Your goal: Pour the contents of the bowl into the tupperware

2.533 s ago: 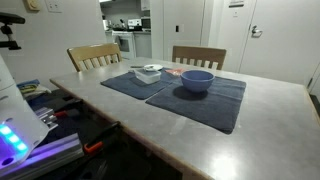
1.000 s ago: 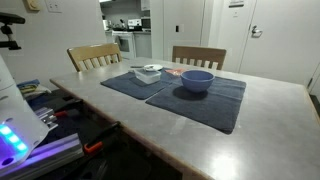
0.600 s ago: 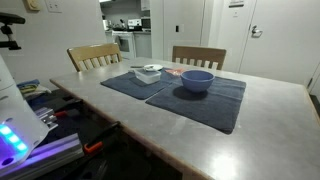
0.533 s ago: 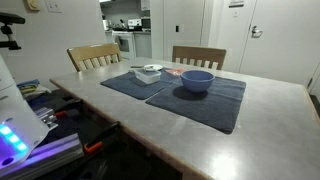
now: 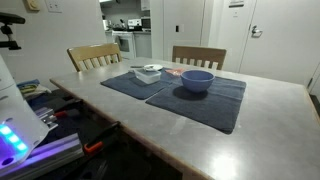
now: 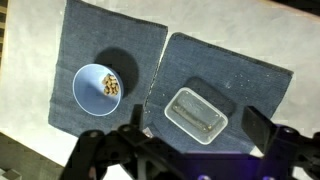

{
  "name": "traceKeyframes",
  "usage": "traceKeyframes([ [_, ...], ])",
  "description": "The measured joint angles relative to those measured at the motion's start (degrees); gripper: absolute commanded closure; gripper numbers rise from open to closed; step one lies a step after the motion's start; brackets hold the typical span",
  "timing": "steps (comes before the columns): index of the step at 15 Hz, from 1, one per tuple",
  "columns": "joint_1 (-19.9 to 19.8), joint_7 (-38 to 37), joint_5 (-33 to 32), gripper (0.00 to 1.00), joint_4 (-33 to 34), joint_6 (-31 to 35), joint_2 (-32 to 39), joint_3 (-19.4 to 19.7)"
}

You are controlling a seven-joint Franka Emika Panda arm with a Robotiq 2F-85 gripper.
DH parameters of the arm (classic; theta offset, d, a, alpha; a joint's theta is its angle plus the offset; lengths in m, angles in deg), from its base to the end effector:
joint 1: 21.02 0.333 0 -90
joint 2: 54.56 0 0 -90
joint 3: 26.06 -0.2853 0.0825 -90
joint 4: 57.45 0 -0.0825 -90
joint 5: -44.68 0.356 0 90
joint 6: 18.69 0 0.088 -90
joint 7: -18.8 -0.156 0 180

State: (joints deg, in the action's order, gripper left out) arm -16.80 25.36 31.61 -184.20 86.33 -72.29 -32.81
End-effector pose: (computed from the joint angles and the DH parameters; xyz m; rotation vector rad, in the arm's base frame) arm 0.4305 0.0552 0.4333 2.8356 0.5256 -0.0923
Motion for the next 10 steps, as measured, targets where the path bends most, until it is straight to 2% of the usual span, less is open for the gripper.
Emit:
traceKeyframes([
  [7,-1.6,1.7,-1.8,0.00,-2.1,12.0,-0.1,6.3],
  [10,-1.7,1.7,-1.8,0.00,-2.3,12.2,-0.3,6.5],
])
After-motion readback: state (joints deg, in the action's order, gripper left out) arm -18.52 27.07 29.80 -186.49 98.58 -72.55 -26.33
